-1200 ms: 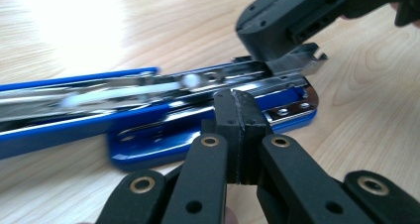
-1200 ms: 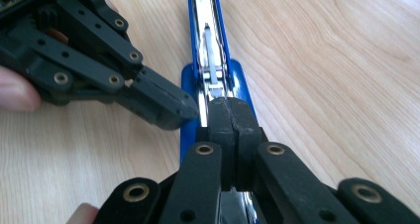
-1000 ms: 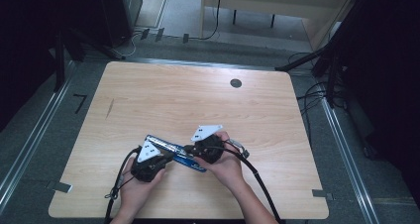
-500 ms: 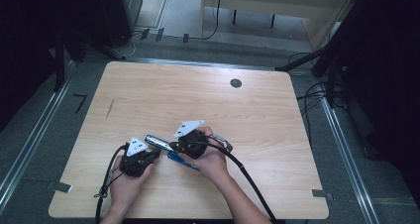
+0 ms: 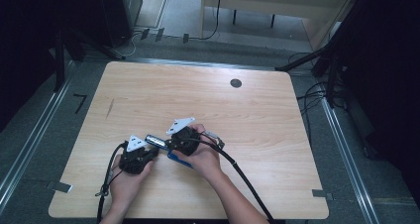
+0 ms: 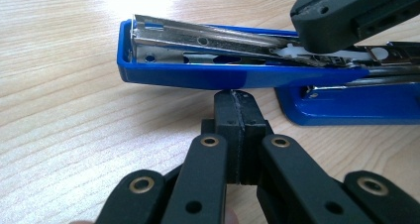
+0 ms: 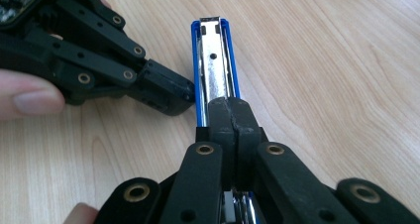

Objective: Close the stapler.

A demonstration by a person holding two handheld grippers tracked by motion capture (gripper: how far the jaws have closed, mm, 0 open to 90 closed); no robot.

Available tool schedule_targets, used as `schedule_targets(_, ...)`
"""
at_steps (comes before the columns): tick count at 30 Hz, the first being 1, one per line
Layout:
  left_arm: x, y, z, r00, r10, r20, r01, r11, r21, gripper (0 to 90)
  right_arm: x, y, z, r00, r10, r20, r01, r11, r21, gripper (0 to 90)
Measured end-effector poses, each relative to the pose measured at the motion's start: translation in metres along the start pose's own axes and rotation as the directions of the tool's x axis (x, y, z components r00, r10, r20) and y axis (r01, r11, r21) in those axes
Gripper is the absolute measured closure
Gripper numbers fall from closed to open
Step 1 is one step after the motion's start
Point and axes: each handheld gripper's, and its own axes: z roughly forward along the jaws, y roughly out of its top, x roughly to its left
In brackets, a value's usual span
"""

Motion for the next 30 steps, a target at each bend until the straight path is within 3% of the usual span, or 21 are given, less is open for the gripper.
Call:
schedule_targets(7, -0.004, 0.001, 0.002, 0.9999, 0.013, -0.005, -0.013, 0.9999, 0.002, 90.0, -0.001, 0.002, 0.002, 0.9999, 0.011, 0.007, -0.011, 1.0, -0.011, 90.0)
schedule_targets(12, -0.007, 0.001, 0.002, 0.9995, 0.028, -0.014, -0.028, 0.9993, -0.026, 90.0, -0.002, 0.002, 0.0, 0.9999, 0.006, 0.013, -0.005, 1.0, -0.012, 90.0)
schedule_targets(19, -0.009, 0.003, -0.001, 0.9997, 0.022, -0.007, -0.022, 0.9979, -0.061, 90.0, -0.002, 0.003, -0.006, 0.9999, 0.004, 0.015, -0.003, 1.0, -0.019, 90.0)
schedule_targets(30, -0.011, 0.002, -0.001, 0.9996, 0.028, 0.001, -0.028, 0.9973, -0.067, 90.0, 0.005, 0.003, -0.013, 0.9988, -0.008, 0.049, 0.009, 1.0, -0.03, 90.0)
